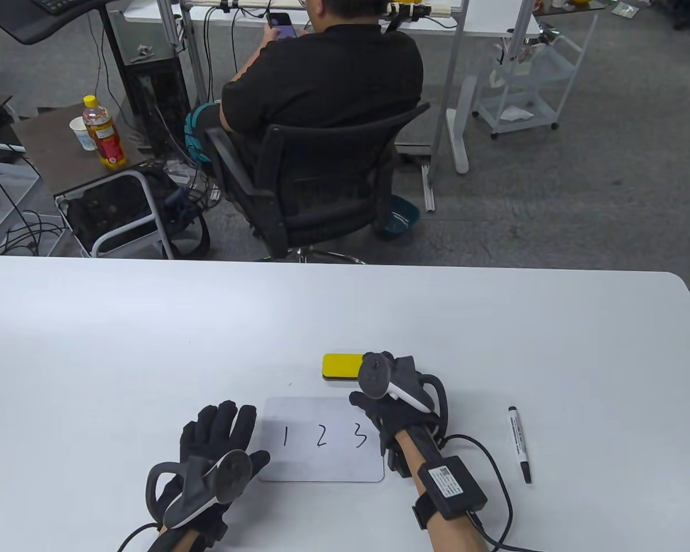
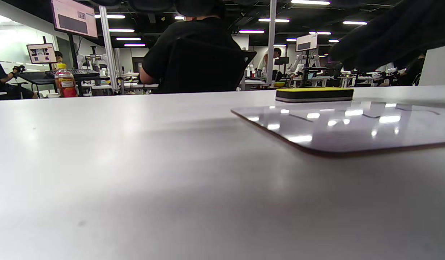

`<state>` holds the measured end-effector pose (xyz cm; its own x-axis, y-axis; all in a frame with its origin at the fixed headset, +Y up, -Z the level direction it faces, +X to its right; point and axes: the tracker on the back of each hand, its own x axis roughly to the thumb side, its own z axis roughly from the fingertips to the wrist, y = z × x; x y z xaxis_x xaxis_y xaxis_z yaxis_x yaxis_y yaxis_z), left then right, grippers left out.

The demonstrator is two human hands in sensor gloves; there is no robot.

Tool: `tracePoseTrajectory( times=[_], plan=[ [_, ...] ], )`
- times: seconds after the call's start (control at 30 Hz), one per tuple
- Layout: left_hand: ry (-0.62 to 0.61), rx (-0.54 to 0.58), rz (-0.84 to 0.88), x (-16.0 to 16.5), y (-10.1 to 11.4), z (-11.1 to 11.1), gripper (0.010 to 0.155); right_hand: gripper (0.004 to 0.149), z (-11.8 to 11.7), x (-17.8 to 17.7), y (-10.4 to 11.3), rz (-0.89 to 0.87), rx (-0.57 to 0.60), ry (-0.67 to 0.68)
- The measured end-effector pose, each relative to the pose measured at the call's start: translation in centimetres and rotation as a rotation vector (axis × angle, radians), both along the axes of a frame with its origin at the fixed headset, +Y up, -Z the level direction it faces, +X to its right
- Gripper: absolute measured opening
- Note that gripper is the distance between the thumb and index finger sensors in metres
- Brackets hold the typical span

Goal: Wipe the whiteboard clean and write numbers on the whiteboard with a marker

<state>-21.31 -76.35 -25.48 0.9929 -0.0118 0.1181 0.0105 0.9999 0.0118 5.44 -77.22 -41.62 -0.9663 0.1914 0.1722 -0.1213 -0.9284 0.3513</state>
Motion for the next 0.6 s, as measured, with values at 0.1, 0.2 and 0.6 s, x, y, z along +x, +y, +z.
tracePoseTrajectory(
  times=[0.1, 0.2, 0.6],
  plan=[
    [-0.001, -0.017, 0.012, -0.2, -0.2, -0.1, 0.079, 0.081, -2.4, -1.5, -1.4, 0.071, -0.052, -0.008],
    [-0.006, -0.045, 0.039, -0.5, -0.3, -0.3, 0.077, 0.075, -3.5, -2.1, -2.4, 0.094, -0.077, -0.027],
    [0.008, -0.231, 0.111, -0.9, -2.9, -1.9, 0.067, 0.072, -1.2, -2.1, -0.6, 0.104, 0.171, 0.010]
  ],
)
